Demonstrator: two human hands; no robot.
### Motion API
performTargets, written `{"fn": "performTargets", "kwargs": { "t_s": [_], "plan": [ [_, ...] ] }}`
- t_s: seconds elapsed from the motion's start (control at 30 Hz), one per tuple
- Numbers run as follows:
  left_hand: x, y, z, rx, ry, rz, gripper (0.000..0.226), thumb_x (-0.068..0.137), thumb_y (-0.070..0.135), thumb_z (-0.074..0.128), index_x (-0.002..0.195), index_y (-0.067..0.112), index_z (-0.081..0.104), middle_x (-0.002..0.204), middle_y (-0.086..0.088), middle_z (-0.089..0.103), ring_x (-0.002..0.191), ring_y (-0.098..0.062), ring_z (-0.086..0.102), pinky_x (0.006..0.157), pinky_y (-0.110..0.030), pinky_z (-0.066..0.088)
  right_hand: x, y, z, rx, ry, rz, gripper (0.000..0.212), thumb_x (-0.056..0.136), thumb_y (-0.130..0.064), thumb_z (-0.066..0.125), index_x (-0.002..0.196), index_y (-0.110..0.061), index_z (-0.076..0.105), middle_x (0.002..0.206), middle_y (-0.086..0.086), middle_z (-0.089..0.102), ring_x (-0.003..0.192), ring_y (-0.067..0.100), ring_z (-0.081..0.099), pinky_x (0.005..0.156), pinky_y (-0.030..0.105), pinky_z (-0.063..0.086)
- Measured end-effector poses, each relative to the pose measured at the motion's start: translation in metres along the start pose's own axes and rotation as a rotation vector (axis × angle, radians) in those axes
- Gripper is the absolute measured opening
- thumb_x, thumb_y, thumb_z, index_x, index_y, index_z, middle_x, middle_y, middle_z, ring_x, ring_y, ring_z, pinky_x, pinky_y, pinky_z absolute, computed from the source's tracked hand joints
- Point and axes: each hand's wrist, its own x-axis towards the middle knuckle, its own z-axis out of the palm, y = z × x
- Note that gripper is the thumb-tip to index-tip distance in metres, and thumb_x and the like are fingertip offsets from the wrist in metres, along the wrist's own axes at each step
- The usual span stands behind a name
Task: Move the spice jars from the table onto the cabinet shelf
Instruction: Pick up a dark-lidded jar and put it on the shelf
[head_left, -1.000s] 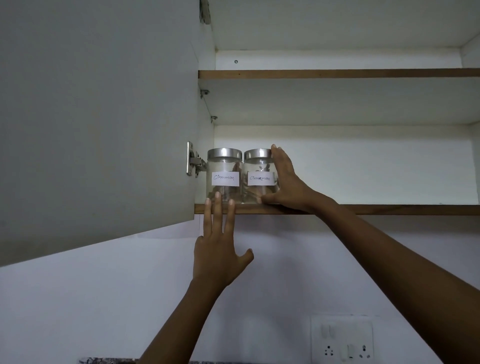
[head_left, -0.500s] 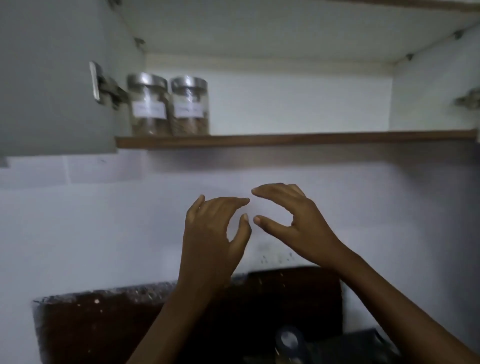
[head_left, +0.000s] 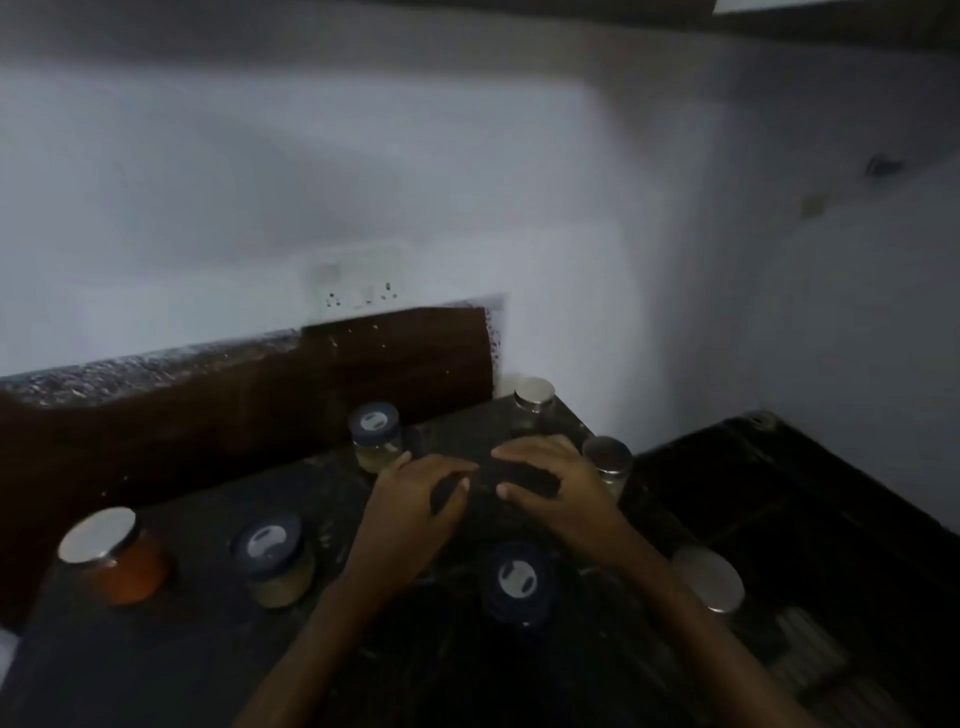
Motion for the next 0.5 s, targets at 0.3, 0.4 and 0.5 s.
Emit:
{"fn": "performTargets", "kwargs": {
  "t_s": [0.3, 0.4, 0.5],
  "plan": [
    [-0.041, -0.004, 0.095, 0.076, -0.275, -0.115, 0.022, 0.084, 0.017, 0.061, 0.105, 0.022, 0.067, 0.104, 0.004, 0.067, 0.092, -0.008, 0.060, 0.086, -0.033, 0.050, -0.072, 0.109, 0.025, 0.005, -0.153, 0.283, 0.048, 0.076, -0.020, 0.072, 0.122, -0.019, 0.060, 0.133, -0.005, 0.049, 0.124, 0.011, 0.041, 0.109, 0.036, 0.032],
    [-0.056, -0.007, 0.113, 0.142, -0.333, -0.142, 0.030, 0.086, 0.021, 0.059, 0.116, 0.024, 0.062, 0.119, 0.005, 0.061, 0.107, -0.009, 0.056, 0.100, -0.034, 0.042, -0.081, 0.126, 0.036, 0.034, -0.282, 0.378, 0.073, 0.073, -0.027, 0.076, 0.137, -0.028, 0.041, 0.150, -0.006, 0.024, 0.137, 0.014, 0.021, 0.114, 0.036, 0.023],
    [-0.066, -0.010, 0.121, 0.260, -0.416, -0.175, 0.038, 0.089, 0.026, 0.053, 0.127, 0.027, 0.055, 0.134, 0.009, 0.052, 0.128, -0.009, 0.041, 0.114, -0.035, 0.018, -0.085, 0.138, 0.046, 0.054, -0.294, 0.391, 0.087, 0.066, -0.033, 0.081, 0.140, -0.031, 0.035, 0.153, -0.001, 0.017, 0.138, 0.017, 0.020, 0.115, 0.037, 0.021]
  ]
}}
